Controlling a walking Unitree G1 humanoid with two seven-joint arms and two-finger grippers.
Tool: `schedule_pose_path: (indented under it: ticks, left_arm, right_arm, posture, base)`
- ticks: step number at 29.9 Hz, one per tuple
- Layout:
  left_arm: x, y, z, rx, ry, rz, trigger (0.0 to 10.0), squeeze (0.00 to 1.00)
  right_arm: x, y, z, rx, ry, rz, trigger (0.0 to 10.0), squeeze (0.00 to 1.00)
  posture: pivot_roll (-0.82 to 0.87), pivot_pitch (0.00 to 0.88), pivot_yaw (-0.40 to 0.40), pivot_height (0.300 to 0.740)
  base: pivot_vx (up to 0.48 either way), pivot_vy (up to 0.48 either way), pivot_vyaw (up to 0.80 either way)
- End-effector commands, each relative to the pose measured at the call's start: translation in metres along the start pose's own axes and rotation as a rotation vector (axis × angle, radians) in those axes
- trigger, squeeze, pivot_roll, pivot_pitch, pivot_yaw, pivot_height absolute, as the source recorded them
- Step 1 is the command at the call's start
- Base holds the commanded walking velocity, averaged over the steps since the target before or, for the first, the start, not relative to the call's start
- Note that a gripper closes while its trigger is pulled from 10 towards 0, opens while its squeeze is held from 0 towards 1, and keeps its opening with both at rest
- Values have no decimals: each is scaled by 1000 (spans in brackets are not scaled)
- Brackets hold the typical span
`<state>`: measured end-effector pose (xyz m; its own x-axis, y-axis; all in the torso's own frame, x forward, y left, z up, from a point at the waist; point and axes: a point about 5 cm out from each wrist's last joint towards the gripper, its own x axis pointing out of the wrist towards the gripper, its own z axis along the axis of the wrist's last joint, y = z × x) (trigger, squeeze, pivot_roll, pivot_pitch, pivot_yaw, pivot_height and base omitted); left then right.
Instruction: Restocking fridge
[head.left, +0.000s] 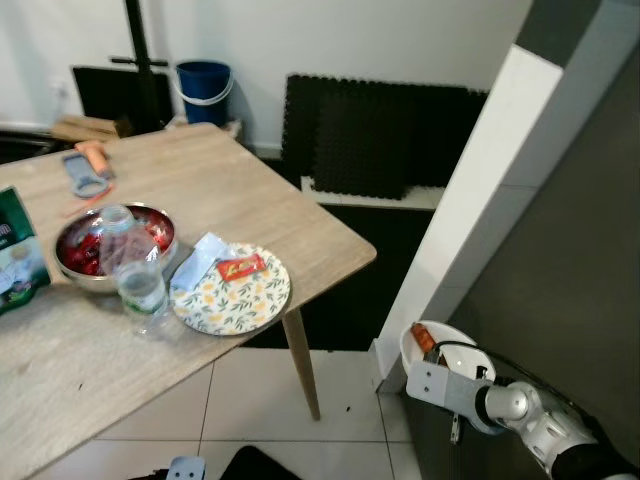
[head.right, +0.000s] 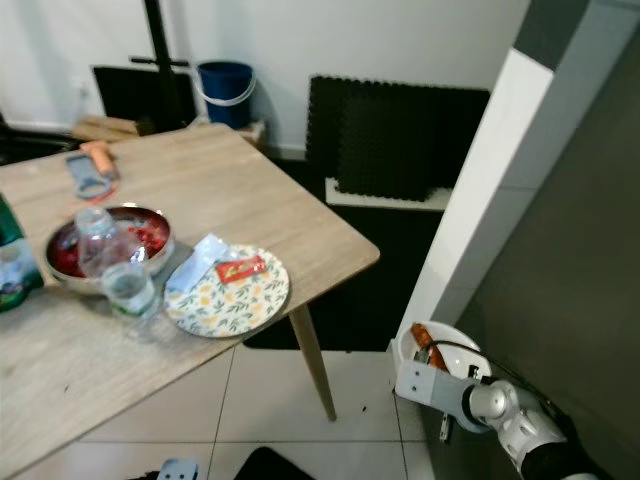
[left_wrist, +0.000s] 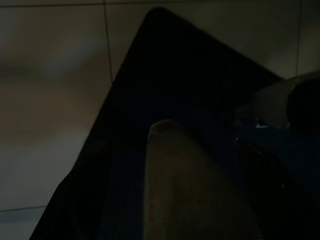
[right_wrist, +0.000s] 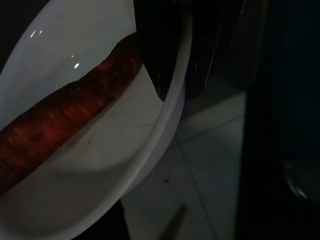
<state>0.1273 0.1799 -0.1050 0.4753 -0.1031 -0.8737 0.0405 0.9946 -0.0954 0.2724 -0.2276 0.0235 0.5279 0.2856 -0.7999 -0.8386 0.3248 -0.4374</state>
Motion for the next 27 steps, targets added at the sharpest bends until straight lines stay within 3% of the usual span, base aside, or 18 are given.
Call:
schedule_pose_path:
  ticks: [1,10,14,27]
  left_arm:
    - [-2,-5,-18,-1,70,-14,10000,0]
    - [-2,-5,-17,0,67,-15,10000,0]
    - [-2,-5,-16,2,67,-15,10000,0]
    - [-2,-4,-14,8,65,-18,10000,0]
  right_arm:
    - [0,0,6,-32,-26,5,10000,0]
    - [2,6,25,-116,-120,48,10000,0]
    - [-3,9,35,-173,-196,101,10000,0]
    - [-19,12,61,-240,-353,189,10000,0]
  posture:
    - [-107,85,-56,740]
    - [-105,82,-53,740]
    - [-105,82,-53,740]
    - [-108,80,-51,740]
  base:
    - [0,0,-425]
    - [0,0,-656]
    - [0,0,-727]
    - [0,0,-712]
